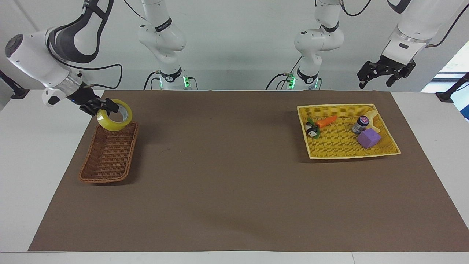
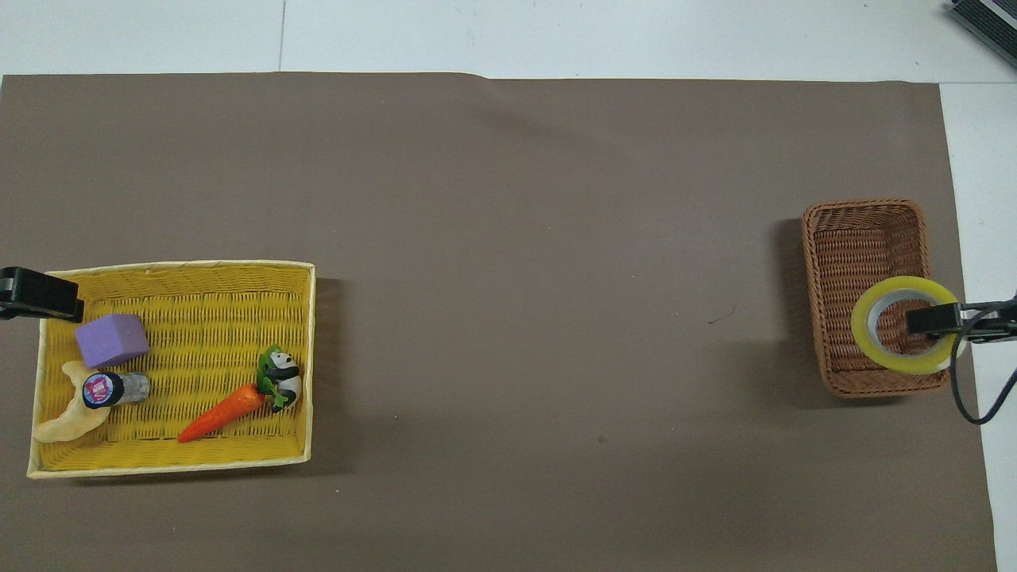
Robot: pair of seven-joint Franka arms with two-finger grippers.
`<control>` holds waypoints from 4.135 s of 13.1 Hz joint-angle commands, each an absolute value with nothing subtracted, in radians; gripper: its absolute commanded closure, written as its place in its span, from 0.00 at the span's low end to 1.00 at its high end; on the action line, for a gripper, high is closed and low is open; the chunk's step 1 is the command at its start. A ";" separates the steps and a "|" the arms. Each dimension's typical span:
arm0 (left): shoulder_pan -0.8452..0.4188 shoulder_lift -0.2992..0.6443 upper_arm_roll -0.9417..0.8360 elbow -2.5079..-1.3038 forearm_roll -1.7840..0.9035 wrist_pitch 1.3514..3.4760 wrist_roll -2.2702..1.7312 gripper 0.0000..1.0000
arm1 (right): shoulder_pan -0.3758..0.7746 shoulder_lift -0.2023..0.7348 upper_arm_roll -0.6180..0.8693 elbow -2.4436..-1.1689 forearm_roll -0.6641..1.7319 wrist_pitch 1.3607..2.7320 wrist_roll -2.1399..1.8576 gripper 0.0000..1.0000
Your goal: Move tape to another basket
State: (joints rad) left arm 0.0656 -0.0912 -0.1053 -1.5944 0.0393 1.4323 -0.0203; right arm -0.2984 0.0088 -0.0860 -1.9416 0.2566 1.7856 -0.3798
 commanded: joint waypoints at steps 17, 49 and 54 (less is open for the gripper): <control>0.077 -0.080 -0.114 -1.569 0.052 1.401 -0.015 0.00 | -0.316 0.195 -0.064 -1.934 0.225 2.062 -0.512 1.00; 0.075 -0.080 -0.114 -1.569 0.052 1.401 -0.015 0.00 | 0.115 -0.106 -0.055 -1.797 -0.015 1.733 0.231 0.00; 0.075 -0.080 -0.114 -1.569 0.052 1.401 -0.015 0.00 | 0.097 -0.028 -0.058 -1.571 0.011 1.567 0.221 0.00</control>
State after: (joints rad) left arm 0.0660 -0.0901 -0.1056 -1.5944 0.0393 1.4241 -0.0203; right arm 0.1083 -0.0691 -0.0631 -1.6537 0.0101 1.6371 0.2123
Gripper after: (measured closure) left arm 0.000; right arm 0.000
